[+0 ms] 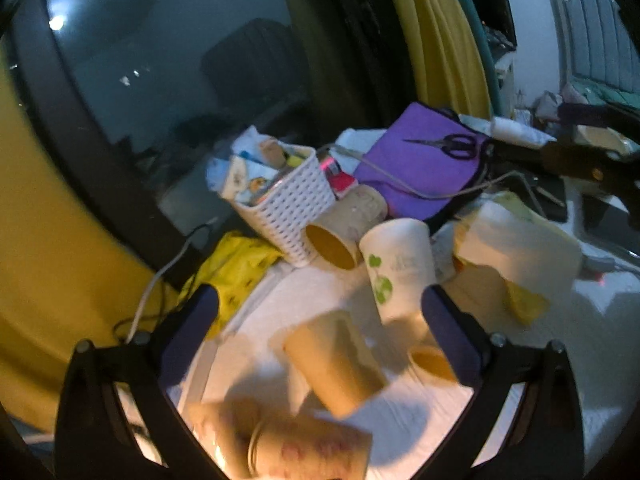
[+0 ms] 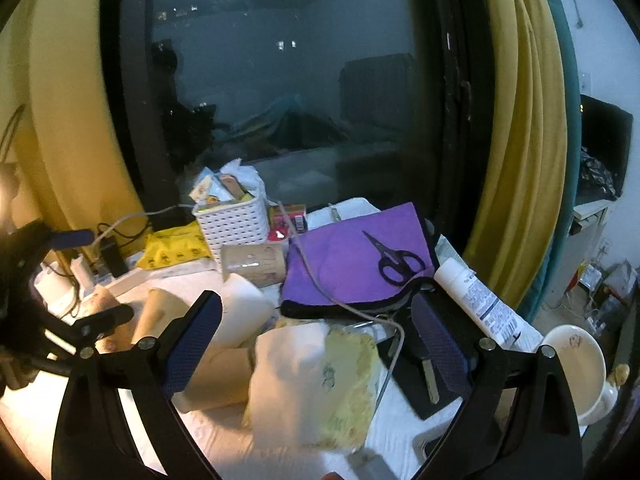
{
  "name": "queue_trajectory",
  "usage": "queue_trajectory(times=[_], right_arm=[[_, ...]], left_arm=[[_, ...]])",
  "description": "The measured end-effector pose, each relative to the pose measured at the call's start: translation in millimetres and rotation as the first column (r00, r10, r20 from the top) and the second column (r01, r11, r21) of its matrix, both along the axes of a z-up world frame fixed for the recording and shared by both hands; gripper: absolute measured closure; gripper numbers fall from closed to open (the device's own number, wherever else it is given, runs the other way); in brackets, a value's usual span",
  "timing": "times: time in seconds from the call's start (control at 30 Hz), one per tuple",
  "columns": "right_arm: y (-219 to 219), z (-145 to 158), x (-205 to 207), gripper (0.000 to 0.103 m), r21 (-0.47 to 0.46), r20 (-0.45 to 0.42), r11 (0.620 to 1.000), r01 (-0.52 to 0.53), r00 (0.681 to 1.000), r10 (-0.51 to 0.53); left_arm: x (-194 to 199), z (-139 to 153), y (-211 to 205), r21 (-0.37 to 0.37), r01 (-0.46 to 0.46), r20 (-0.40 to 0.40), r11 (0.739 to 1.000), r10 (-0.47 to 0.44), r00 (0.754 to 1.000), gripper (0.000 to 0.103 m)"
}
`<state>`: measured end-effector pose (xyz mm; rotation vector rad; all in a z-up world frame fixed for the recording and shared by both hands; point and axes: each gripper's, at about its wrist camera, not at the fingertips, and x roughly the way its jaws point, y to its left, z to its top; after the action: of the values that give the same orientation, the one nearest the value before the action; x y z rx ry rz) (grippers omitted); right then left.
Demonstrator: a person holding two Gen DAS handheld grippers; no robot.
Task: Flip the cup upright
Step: 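Move the left gripper toward the tan paper cups lying on their sides, then close the left gripper on the rim of a tan paper cup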
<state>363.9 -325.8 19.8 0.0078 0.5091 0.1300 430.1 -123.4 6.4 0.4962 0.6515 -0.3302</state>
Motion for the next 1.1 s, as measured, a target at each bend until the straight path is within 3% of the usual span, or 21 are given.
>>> queue_trajectory(times=[0.43, 0.53, 0.57, 0.6, 0.63, 0.8, 1.1], right_arm=[[6, -15, 79, 0.006, -0.007, -0.110, 1.000, 0.003, 0.994, -0.003], [10, -19, 86, 0.006, -0.004, -0.116, 1.000, -0.003, 0.993, 0.002], [10, -20, 87, 0.006, -0.003, -0.119, 1.000, -0.004, 0.993, 0.004], [11, -21, 89, 0.006, -0.002, -0.123, 1.000, -0.004, 0.992, 0.004], [11, -23, 89, 0.006, -0.001, -0.125, 1.000, -0.005, 0.992, 0.005], [10, -24, 89, 0.006, 0.008, -0.127, 1.000, -0.006, 0.992, 0.007], [6, -24, 85, 0.006, 0.008, -0.128, 1.000, -0.005, 0.992, 0.006]], left_arm=[[111, -34, -41, 0.073, 0.069, -0.099, 0.995, -0.062, 0.993, 0.002], [117, -37, -48, 0.108, 0.076, -0.070, 0.991, -0.069, 0.995, 0.002], [118, -38, -51, 0.109, 0.098, -0.081, 0.989, -0.089, 0.993, 0.007], [119, -40, -53, 0.112, 0.101, -0.104, 0.989, -0.090, 0.991, 0.021], [120, -42, -54, 0.117, 0.096, -0.118, 0.988, -0.082, 0.990, 0.029], [113, -45, -64, 0.127, 0.133, -0.135, 0.983, -0.116, 0.984, 0.031], [132, -61, -69, 0.128, 0.179, -0.251, 0.976, -0.143, 0.958, 0.031]])
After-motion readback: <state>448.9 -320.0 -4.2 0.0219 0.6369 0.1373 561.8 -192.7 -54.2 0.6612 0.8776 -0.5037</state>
